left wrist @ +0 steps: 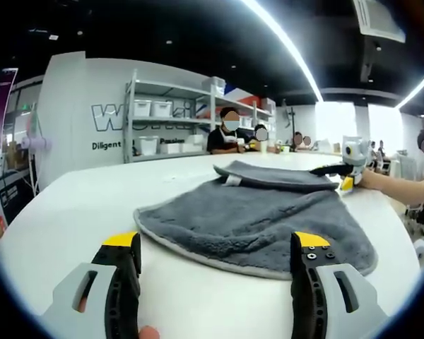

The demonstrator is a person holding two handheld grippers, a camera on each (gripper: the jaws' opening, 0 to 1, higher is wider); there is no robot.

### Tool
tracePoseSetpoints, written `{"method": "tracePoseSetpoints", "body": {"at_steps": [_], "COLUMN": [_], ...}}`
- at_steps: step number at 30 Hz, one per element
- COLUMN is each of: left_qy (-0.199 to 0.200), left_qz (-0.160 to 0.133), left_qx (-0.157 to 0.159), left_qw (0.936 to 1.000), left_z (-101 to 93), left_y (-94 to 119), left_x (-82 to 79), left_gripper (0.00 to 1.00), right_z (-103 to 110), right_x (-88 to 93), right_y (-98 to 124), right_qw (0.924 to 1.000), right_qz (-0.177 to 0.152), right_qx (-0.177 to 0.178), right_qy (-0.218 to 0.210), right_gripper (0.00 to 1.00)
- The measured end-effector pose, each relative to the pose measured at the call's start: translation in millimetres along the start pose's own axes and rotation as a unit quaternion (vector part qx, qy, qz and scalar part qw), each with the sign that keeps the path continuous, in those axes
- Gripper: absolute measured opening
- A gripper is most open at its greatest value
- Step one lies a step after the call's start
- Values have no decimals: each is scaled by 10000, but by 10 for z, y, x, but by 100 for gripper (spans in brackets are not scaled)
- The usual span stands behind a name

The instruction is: Fold the towel on the table until its edges align and the towel forms a compact rectangular stack.

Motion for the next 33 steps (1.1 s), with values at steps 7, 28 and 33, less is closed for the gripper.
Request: {"method": "tracePoseSetpoints", "body": {"at_steps": [7,28,33], "left_qy": [12,16,35], "left_qz": [-9,-13,-25], "left_qx": [3,2,9], "left_qw": [10000,10000,10000], "left_z": [0,0,4], "left_y": [-3,-5,-4], "left_x": [-4,-2,-6], "left_gripper": [85,85,85], "right_z": [-11,5,4], "right_x": [9,-6,-20], "right_y": [-4,-6,-4], "right_qw": [10000,10000,9999], "right_qz": [36,1,-43], "right_qx": [-5,-49,-72], "right_qy": [-5,-45,-88], "right_gripper": [99,99,99]}}
Point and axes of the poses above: the point that each gripper's makers call its tool centre point, and the gripper's own axes: y roughly backward along the fingers, z roughly to its left, x roughly out of its underside, the point moved 2 cm from there along y, roughly backward along the fingers, and after that the axes turned 10 degrees about -z, right-handed, at the moved point
